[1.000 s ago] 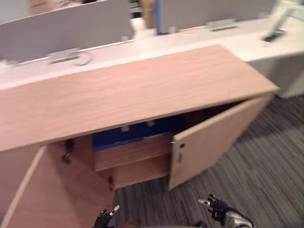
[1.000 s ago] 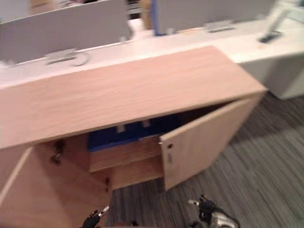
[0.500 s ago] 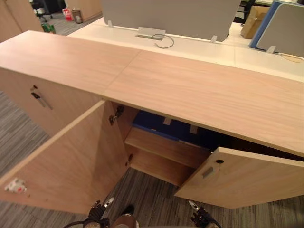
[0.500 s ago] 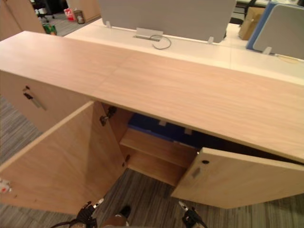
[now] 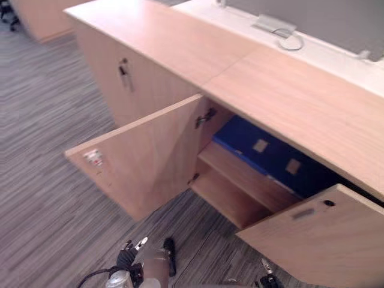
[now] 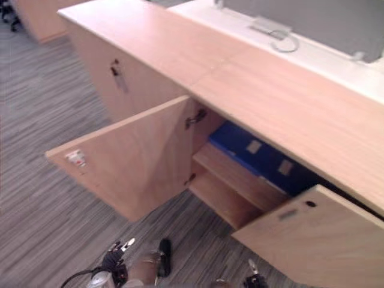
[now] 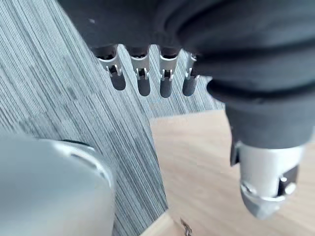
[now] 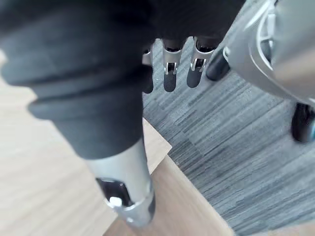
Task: Walk over to the cabinet, pick up the folder, carry it to the office cabinet, place the folder inside the office cabinet, then close the office cabinet door
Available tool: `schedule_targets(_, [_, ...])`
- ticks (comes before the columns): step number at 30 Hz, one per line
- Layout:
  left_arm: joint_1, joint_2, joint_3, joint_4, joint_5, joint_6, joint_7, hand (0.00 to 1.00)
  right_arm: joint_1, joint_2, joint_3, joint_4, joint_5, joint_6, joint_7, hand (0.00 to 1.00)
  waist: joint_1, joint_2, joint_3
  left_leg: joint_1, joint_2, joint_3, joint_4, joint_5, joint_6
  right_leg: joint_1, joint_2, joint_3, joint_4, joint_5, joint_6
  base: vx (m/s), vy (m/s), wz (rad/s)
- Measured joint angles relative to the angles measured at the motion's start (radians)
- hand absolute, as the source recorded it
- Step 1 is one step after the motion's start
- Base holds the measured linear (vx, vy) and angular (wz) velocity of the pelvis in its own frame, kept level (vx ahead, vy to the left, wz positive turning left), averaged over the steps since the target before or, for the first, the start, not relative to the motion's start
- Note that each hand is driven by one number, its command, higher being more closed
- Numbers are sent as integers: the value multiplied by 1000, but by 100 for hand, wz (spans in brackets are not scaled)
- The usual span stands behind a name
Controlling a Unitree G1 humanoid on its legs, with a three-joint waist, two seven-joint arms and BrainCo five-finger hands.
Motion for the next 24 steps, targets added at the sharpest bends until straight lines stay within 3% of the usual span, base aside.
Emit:
schedule_targets(2, [4, 10, 0, 17, -5, 4, 2, 0, 3, 23, -18, 4, 50, 1, 1, 0, -9, -29, -14, 44, -56, -3, -135, 68, 10, -10, -22, 15, -24, 8, -13, 39, 94, 32])
schedule_targets(4, [7, 8, -11, 21, -9, 5, 0, 0, 6, 27, -19, 22, 122, 0, 1, 0, -19, -31, -20, 103, -111, -26, -295, 144, 22, -8, -22, 19, -60, 28, -34, 18, 21, 47])
schedule_targets(8, [23, 5, -5, 35, -55, 4, 0, 0, 12, 29, -17, 22, 157, -4, 0, 0, -20, -30, -35, 193, -125, -28, -483, 240, 18, -3, -18, 34, -78, 73, -33, 5, -18, 1])
schedule_targets(11, [25, 4, 4, 60, -76, 3, 0, 0, 23, 28, -16, 24, 158, -5, 0, 0, -26, -29, -51, 258, -117, -31, -598, 301, 0, 0, -2, 38, -79, 73, -33, 20, -57, -7])
schedule_targets(15, [26, 1, 22, 68, -75, 3, 1, 0, 23, 19, -11, 39, 157, -12, 0, 0, -35, -30, -56, 269, -103, -29, -601, 308, -4, 17, 14, 40, -95, 73, -33, 0, -62, -6])
schedule_targets(19, [21, 9, 139, 41, -4, 9, 18, 0, 28, -5, 19, 40, 156, -11, 6, 0, -46, -24, -58, 286, -98, -14, -602, 299, -12, 40, 23, 46, -129, 73, -34, -9, -36, -11])
schedule_targets(22, [4, 83, 218, -61, 109, 21, 40, 0, 35, -24, 28, 39, 137, -11, 14, 0, -46, -23, -59, 295, -92, 6, -602, 288, -14, 52, 31, 64, -157, 73, -34, -3, -21, -17])
schedule_targets(24, [-34, 172, 251, -123, 155, 27, 46, 0, 50, -34, 28, 39, 111, -8, 17, 0, -46, -23, -59, 307, -90, 13, -602, 281, -20, 67, 34, 68, -170, 70, -40, 26, -29, -12])
